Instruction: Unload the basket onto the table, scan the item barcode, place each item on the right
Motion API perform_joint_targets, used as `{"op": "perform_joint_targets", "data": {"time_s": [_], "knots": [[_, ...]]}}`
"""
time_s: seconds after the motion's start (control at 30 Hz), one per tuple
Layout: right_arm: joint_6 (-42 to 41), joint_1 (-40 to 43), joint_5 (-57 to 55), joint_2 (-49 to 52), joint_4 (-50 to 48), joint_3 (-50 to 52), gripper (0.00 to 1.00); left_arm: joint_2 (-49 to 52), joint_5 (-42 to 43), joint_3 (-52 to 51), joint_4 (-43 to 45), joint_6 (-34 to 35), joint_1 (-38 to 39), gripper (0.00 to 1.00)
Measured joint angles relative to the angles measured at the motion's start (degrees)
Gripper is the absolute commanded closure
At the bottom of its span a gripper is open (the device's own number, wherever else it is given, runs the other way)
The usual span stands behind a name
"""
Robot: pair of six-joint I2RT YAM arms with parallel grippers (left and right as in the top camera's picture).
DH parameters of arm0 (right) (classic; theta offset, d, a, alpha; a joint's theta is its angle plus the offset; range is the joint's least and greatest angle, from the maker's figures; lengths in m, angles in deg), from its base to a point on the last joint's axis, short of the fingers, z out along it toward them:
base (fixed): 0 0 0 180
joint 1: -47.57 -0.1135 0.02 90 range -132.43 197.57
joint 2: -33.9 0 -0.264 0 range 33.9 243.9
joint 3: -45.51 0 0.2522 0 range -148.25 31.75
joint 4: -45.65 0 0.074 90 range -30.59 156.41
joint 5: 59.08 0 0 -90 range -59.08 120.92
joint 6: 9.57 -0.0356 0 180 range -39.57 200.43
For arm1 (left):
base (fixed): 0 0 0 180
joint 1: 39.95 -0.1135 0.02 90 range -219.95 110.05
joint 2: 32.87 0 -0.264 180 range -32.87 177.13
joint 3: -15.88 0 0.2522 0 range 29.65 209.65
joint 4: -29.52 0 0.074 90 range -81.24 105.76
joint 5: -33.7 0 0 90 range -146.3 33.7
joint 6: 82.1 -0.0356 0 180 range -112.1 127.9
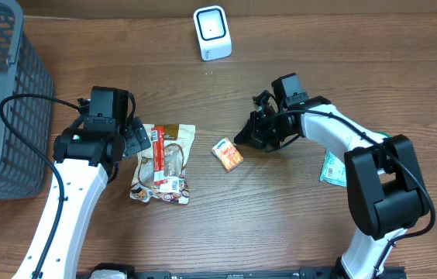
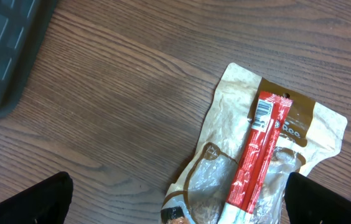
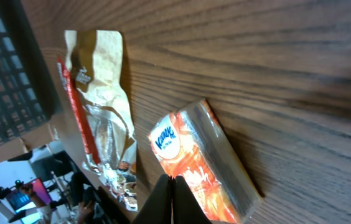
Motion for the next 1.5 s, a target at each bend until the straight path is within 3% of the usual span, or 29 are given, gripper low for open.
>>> {"op": "perform_joint_targets", "data": {"time_s": [0.57, 1.5], "knots": [[0.2, -3.56, -7.78, 0.0, 0.7, 0.0, 0.96, 0.0, 0.0, 0.0, 0.0, 0.0, 0.0, 0.01], [-1.68, -3.54, -9.53, 0.0, -4.33, 3.76, 0.96, 0.0, 0.0, 0.0, 0.0, 0.0, 0.0, 0.0]]}}
